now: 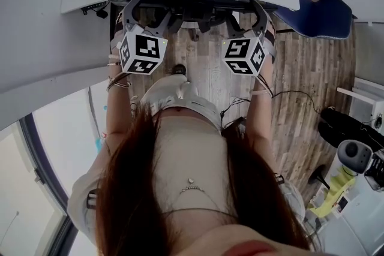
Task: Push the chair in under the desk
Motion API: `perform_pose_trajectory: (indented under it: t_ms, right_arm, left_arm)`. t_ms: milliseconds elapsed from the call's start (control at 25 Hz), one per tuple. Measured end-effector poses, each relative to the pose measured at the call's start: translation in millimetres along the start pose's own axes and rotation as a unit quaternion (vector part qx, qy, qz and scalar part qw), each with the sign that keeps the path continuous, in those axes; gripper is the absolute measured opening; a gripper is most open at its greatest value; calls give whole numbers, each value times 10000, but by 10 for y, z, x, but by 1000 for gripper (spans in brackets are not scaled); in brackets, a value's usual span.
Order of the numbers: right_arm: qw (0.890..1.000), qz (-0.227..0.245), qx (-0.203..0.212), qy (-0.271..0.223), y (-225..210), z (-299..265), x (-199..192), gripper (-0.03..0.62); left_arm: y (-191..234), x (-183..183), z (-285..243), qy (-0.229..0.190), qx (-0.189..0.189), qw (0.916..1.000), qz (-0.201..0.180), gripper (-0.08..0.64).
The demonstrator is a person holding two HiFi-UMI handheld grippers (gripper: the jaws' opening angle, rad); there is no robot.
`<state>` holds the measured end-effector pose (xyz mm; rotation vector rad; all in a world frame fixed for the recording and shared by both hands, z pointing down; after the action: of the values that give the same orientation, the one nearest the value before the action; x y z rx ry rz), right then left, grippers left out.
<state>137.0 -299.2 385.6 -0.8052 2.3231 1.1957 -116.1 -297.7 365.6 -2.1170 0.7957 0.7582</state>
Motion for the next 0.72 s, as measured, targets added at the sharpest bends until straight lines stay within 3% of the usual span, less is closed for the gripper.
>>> perform_pose_trajectory:
  t_ms: [720]
  right_arm:
    - [10000,2,-25,-32,-27,-70,-6,314]
  left_arm:
    - [26,10,-63,-69,-8,10000,65,305]
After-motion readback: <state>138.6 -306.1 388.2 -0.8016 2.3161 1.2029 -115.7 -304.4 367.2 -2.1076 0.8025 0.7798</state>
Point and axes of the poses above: the fingertips, and each gripper's own axes: z backward along the fingers, y to its left, x out of its top, the point moved 10 cm from there along z, backward along the fingers, and after that the axes turned 6 degrees about y, right-handed, at the moved point
